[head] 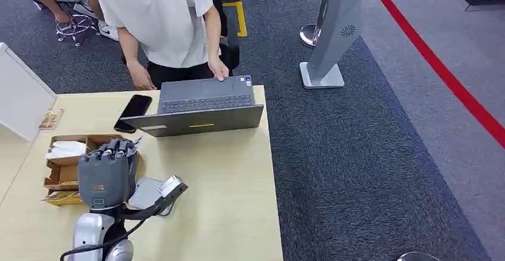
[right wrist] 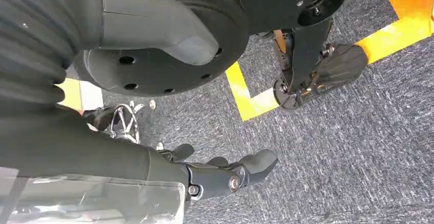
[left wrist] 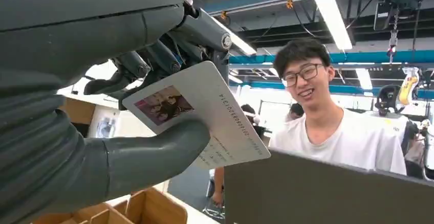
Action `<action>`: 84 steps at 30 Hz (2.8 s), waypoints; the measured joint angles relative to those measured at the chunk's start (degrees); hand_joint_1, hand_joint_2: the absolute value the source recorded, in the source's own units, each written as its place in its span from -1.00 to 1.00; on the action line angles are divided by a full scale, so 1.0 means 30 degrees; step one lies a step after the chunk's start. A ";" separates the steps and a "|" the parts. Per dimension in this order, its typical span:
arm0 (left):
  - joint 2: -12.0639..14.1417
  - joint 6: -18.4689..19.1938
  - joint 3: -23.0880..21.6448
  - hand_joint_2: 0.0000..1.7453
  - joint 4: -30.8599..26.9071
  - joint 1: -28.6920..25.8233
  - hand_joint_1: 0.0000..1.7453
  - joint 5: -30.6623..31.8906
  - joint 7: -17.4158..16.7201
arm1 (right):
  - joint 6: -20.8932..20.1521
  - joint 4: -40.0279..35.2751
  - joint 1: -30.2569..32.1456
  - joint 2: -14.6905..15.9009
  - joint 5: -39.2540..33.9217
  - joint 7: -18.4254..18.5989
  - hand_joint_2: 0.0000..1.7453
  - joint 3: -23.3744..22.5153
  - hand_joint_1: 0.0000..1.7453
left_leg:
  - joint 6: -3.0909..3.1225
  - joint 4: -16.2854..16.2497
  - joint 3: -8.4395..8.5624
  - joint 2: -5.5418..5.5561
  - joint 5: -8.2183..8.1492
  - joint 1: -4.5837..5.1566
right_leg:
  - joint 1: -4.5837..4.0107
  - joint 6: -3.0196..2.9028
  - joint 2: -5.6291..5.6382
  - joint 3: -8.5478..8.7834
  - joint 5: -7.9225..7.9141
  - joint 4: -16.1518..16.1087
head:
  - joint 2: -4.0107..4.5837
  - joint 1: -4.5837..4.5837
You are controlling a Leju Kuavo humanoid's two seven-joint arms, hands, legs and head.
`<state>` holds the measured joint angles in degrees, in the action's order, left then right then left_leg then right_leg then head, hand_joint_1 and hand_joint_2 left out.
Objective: Pass the card to the sensor for recognition and then transmit it.
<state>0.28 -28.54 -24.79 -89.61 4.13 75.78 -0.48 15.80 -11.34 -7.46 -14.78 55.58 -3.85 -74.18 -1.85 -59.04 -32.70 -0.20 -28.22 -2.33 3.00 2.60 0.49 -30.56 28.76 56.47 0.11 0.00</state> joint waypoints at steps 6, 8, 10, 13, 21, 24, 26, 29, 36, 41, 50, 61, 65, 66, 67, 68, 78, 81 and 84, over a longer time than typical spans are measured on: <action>-0.0007 0.0538 -0.0066 1.00 0.0007 -0.0585 1.00 0.1032 -0.0625 | 0.0000 -0.0007 0.0006 0.0007 -0.0246 0.0000 1.00 0.0000 -1.00 | 0.0004 0.0000 -0.0001 -0.0002 -0.0004 0.0001 | 0.0001 0.0001 0.0003 -0.0002 0.0002 -0.0001 | 0.0000 0.0000; -0.0015 0.0743 -0.0182 1.00 0.0007 -0.0857 1.00 0.1640 -0.1021 | 0.0000 -0.0007 0.0015 0.0007 -0.0357 0.0000 1.00 -0.0015 -1.00 | 0.0011 0.0000 -0.0002 -0.0001 -0.0009 0.0001 | 0.0001 0.0003 0.0000 -0.0002 0.0004 -0.0002 | 0.0000 -0.0007; -0.0022 0.0991 -0.0335 1.00 0.0015 -0.1061 1.00 0.1975 -0.1283 | 0.0000 -0.0007 0.0017 0.0007 -0.0364 0.0000 1.00 -0.0022 -1.00 | 0.0012 0.0000 -0.0003 -0.0002 -0.0010 0.0001 | 0.0001 0.0003 0.0000 -0.0002 0.0004 -0.0003 | 0.0000 0.0000; -0.0044 0.1318 -0.0466 1.00 0.0124 -0.1228 1.00 0.2208 -0.1624 | 0.0000 -0.0007 0.0031 0.0007 -0.0379 0.0000 1.00 -0.0029 -1.00 | 0.0012 0.0000 -0.0001 -0.0001 -0.0010 0.0001 | 0.0001 0.0003 0.0000 -0.0002 0.0004 -0.0003 | 0.0000 0.0000; -0.0095 0.1937 -0.0503 1.00 0.0445 -0.1335 1.00 0.2179 -0.1952 | 0.0000 -0.0015 0.0059 0.0007 -0.0379 0.0000 1.00 -0.0029 -1.00 | 0.0012 0.0000 -0.0001 -0.0001 -0.0009 0.0001 | 0.0001 0.0003 0.0000 0.0000 0.0003 -0.0003 | 0.0000 -0.0007; -0.0095 0.2054 -0.0503 1.00 0.0539 -0.1351 1.00 0.2142 -0.1974 | 0.0000 -0.0015 0.0061 0.0007 -0.0379 0.0007 1.00 -0.0029 -1.00 | 0.0012 0.0000 -0.0002 -0.0001 -0.0010 0.0001 | 0.0001 0.0003 0.0000 0.0000 0.0003 -0.0003 | 0.0000 0.0000; -0.0095 0.2054 -0.0503 1.00 0.0605 -0.1354 1.00 0.2141 -0.1989 | 0.0000 -0.0015 0.0061 0.0007 -0.0379 0.0007 1.00 -0.0029 -1.00 | 0.0012 0.0000 -0.0002 -0.0001 -0.0010 0.0001 | 0.0001 0.0003 0.0000 -0.0001 0.0003 -0.0003 | 0.0000 0.0000; -0.0095 0.2062 -0.0503 1.00 0.0612 -0.1355 1.00 0.2142 -0.2004 | 0.0000 -0.0015 0.0061 0.0007 -0.0379 0.0007 1.00 -0.0029 -1.00 | 0.0012 0.0000 -0.0002 -0.0001 -0.0010 0.0001 | 0.0001 0.0003 0.0000 -0.0002 0.0003 -0.0003 | 0.0000 0.0000; -0.0095 0.2616 -0.0503 1.00 0.0722 -0.1354 1.00 0.2142 -0.2230 | 0.0000 -0.0029 0.0065 0.0007 -0.0386 0.0036 1.00 -0.0029 -1.00 | 0.0012 0.0000 -0.0002 -0.0001 -0.0009 0.0001 | 0.0000 0.0003 0.0000 -0.0001 0.0003 -0.0003 | 0.0000 0.0000; -0.0095 0.3526 -0.0503 1.00 0.1150 -0.1354 1.00 0.2338 -0.2760 | 0.0000 -0.0036 0.0068 0.0007 -0.0524 0.0073 1.00 -0.0036 -1.00 | 0.0012 0.0000 -0.0002 -0.0001 -0.0010 0.0001 | 0.0001 0.0003 0.0000 0.0000 0.0003 -0.0003 | 0.0000 0.0000; -0.0087 0.3759 -0.0503 1.00 0.1938 -0.1347 1.00 0.2397 -0.2914 | 0.0000 -0.0066 0.0075 0.0007 -0.0590 0.0233 1.00 -0.0029 -1.00 | 0.0012 0.0000 -0.0002 -0.0001 -0.0010 0.0001 | 0.0001 0.0003 0.0000 -0.0001 0.0003 -0.0003 | 0.0000 0.0000; -0.0095 0.3759 -0.0503 1.00 0.2229 -0.1342 1.00 0.2397 -0.2914 | 0.0000 -0.0087 0.0088 0.0000 -0.0590 0.0233 1.00 -0.0029 -1.00 | 0.0012 0.0000 -0.0002 -0.0001 -0.0010 0.0001 | 0.0001 0.0003 0.0000 0.0000 0.0003 -0.0003 | 0.0000 0.0000; -0.0087 0.4130 -0.0503 1.00 0.2266 -0.1335 1.00 0.2455 -0.3030 | 0.0015 -0.0095 0.0090 0.0007 -0.0590 0.0255 1.00 -0.0036 -1.00 | 0.0012 0.0000 -0.0002 -0.0001 -0.0010 0.0001 | 0.0001 0.0003 0.0000 0.0000 0.0003 -0.0003 | 0.0000 0.0000; -0.0087 0.4270 -0.0503 1.00 0.2310 -0.1336 1.00 0.2492 -0.3126 | 0.0022 -0.0095 0.0090 0.0000 -0.0605 0.0255 1.00 -0.0029 -1.00 | 0.0012 0.0000 -0.0002 -0.0001 -0.0010 0.0001 | 0.0001 0.0003 0.0000 -0.0001 0.0003 -0.0003 | 0.0000 0.0000; -0.0087 0.4438 -0.0503 1.00 0.2375 -0.1330 1.00 0.2514 -0.3213 | 0.0022 -0.0095 0.0093 0.0000 -0.0612 0.0255 1.00 -0.0029 -1.00 | 0.0012 0.0000 -0.0002 -0.0001 -0.0010 0.0001 | 0.0001 0.0003 0.0000 -0.0001 0.0003 -0.0003 | 0.0000 0.0000; -0.0087 0.4640 -0.0503 1.00 0.2462 -0.1328 1.00 0.2557 -0.3300 | 0.0051 -0.0095 0.0093 0.0001 -0.0605 0.0262 1.00 -0.0029 -1.00 | 0.0012 0.0000 -0.0002 -0.0001 -0.0010 0.0001 | 0.0001 0.0003 0.0000 -0.0001 0.0003 -0.0003 | 0.0000 0.0000; 0.0387 0.7469 -0.0517 1.00 0.3673 -0.1247 1.00 0.2696 -0.3993 | 0.0204 -0.0102 0.0109 0.0000 -0.0554 0.0452 1.00 -0.0029 -1.00 | 0.0012 0.0001 -0.0001 -0.0005 -0.0010 0.0001 | 0.0000 0.0004 0.0003 0.0001 0.0004 -0.0002 | 0.0000 0.0000; 0.0868 0.7635 -0.0590 1.00 0.4445 -0.1136 1.00 0.2397 -0.3956 | 0.0284 -0.0102 0.0113 0.0000 -0.0386 0.0605 1.00 -0.0029 -1.00 | 0.0012 0.0003 0.0005 -0.0005 -0.0010 0.0000 | 0.0000 0.0003 0.0002 0.0002 0.0004 -0.0002 | 0.0000 0.0000; 0.1217 0.7526 -0.0619 1.00 0.5013 -0.0886 1.00 0.2288 -0.3876 | 0.0372 -0.0102 0.0113 0.0000 -0.0342 0.0656 1.00 -0.0029 -1.00 | 0.0013 0.0007 0.0012 0.0023 -0.0008 0.0000 | 0.0000 0.0003 -0.0044 0.0036 0.0008 -0.0002 | 0.0000 0.0000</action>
<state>3.94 -5.97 -26.64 -74.57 1.47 82.64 -12.11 16.92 -11.65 -7.12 -14.78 54.55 -1.88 -74.27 -1.81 -59.02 -32.66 -0.13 -28.24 -2.33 3.00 2.61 0.36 -30.46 28.78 56.47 0.11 0.00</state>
